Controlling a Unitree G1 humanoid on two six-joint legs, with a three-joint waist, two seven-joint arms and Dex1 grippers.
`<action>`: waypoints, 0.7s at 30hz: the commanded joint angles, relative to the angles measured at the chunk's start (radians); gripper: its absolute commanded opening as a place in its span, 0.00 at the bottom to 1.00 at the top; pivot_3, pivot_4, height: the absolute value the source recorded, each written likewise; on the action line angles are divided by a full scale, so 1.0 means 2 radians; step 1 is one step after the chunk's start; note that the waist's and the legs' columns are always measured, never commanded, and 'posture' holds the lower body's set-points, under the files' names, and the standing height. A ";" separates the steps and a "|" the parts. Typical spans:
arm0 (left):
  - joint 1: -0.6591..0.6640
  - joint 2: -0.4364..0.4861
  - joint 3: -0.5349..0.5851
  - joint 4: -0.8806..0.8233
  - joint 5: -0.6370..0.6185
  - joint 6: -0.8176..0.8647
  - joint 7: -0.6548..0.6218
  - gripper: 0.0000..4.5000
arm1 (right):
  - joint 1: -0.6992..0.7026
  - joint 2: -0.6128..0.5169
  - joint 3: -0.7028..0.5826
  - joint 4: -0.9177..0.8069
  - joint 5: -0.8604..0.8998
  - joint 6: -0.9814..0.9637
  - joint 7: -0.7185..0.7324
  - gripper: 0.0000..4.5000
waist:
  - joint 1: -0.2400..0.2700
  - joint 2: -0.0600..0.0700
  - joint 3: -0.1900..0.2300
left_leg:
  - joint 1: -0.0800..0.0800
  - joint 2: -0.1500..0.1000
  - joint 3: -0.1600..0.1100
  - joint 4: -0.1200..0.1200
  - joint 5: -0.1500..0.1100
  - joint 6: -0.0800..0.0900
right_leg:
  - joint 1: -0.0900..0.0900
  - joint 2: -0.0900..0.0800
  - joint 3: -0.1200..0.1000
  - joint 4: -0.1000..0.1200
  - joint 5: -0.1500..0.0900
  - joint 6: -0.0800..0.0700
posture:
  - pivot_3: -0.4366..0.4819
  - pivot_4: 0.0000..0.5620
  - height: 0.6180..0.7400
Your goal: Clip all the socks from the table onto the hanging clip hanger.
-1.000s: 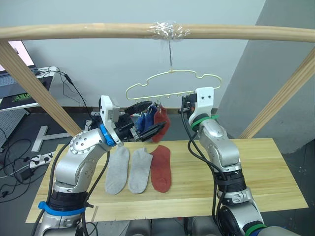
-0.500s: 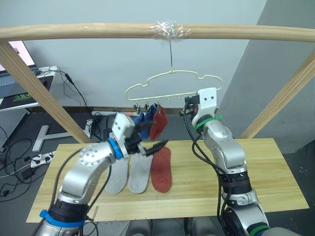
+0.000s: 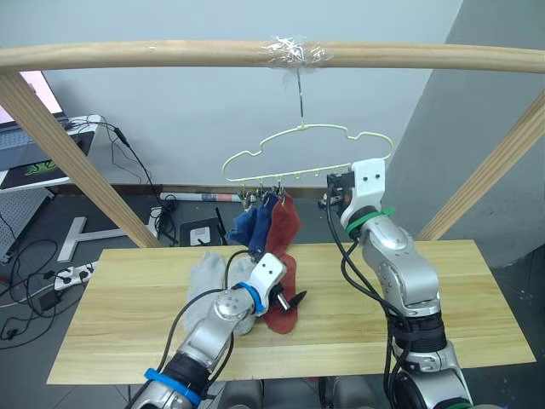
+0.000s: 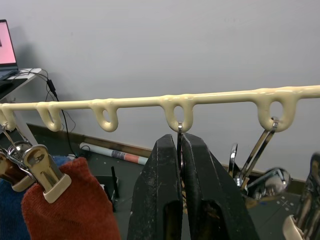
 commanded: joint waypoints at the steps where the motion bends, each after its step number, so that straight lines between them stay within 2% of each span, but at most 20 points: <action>1: -0.021 -0.007 -0.004 0.036 0.025 -0.023 0.014 1.00 | 0.008 0.001 -0.003 -0.014 -0.001 0.008 -0.009 0.00 | 0.000 0.000 0.000 | 0.000 0.000 0.000 0.000 0.000 0.000 | 0.000 0.000 0.000 0.000 0.000 0.000 | 0.58 0.29 1.00; 6: -0.044 -0.013 0.006 0.078 0.045 -0.030 0.032 1.00 | 0.014 0.001 -0.002 -0.021 -0.001 0.012 -0.012 0.00 | 0.000 0.000 0.000 | 0.000 0.000 0.000 0.000 0.000 0.000 | 0.000 0.000 0.000 0.000 0.000 0.000 | 0.57 0.28 1.00; 12: -0.033 -0.025 0.005 0.086 0.039 0.023 0.000 1.00 | 0.008 0.001 -0.006 -0.017 -0.002 0.012 -0.015 0.00 | 0.000 0.000 0.000 | 0.000 0.000 0.000 0.000 0.000 0.000 | 0.000 0.000 0.000 0.000 0.000 0.000 | 0.57 0.30 1.00; 15: -0.026 -0.021 -0.005 0.081 0.049 0.028 -0.012 0.87 | 0.005 0.002 -0.007 -0.017 -0.001 0.013 -0.017 0.00 | -0.001 0.000 0.000 | 0.001 0.000 0.000 0.000 0.000 0.000 | 0.001 0.000 0.000 0.000 0.000 0.000 | 0.57 0.30 1.00; 21: -0.008 -0.023 -0.006 0.057 0.041 0.040 -0.043 0.51 | 0.003 -0.002 -0.011 -0.018 0.001 0.016 -0.016 0.00 | -0.001 0.000 0.000 | 0.001 0.000 0.000 0.000 0.000 0.000 | 0.001 0.000 0.000 0.000 0.000 0.000 | 0.57 0.31 1.00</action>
